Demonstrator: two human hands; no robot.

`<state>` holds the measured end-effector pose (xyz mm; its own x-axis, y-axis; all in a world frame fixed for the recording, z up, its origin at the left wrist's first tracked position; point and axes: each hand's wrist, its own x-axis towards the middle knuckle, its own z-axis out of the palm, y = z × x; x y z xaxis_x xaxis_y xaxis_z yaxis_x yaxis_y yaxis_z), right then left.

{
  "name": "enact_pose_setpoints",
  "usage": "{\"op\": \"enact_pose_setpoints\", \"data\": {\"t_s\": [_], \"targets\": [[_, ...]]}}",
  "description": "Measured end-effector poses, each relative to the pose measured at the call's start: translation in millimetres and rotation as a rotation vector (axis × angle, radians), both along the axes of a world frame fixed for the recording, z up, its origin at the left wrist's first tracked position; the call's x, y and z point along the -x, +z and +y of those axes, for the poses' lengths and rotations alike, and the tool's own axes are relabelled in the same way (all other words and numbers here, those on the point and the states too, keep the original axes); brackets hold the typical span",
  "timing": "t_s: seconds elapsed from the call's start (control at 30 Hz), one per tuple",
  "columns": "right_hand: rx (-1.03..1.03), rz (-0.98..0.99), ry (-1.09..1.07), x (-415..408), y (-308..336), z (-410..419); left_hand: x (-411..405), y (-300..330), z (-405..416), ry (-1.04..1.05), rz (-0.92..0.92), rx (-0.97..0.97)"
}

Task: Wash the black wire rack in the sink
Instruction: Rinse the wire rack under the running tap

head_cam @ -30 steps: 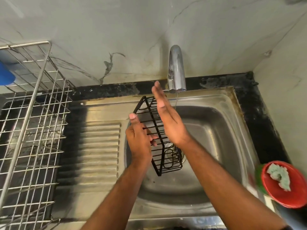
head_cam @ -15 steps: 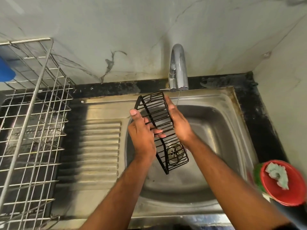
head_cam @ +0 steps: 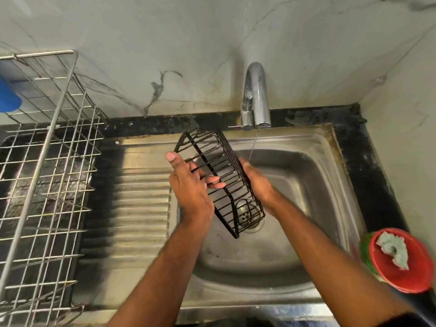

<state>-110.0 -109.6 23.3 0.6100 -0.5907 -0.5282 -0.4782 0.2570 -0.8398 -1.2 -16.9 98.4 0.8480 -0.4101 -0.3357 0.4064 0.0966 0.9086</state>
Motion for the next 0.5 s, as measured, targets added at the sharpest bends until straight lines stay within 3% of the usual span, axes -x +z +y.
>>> {"op": "enact_pose_setpoints", "data": {"t_s": [0.07, 0.23, 0.33, 0.4, 0.5], "targets": [[-0.104, 0.122, -0.114, 4, -9, -2, -7, 2, 3, 0.02, 0.002, 0.021], [-0.172, -0.15, -0.512, -24, 14, -15, -18, -3, 13, 0.079, 0.037, -0.002], [-0.457, -0.297, -0.732, -38, 25, -35, -19, -6, 18, 0.107, 0.098, -0.035], [-0.597, -0.323, -0.784, -43, 35, -45, -18, -9, 18, 0.103, 0.151, -0.056], [-0.648, -0.334, -0.761, -49, 49, -51, -17, -13, 18, 0.084, 0.243, -0.044]]}}
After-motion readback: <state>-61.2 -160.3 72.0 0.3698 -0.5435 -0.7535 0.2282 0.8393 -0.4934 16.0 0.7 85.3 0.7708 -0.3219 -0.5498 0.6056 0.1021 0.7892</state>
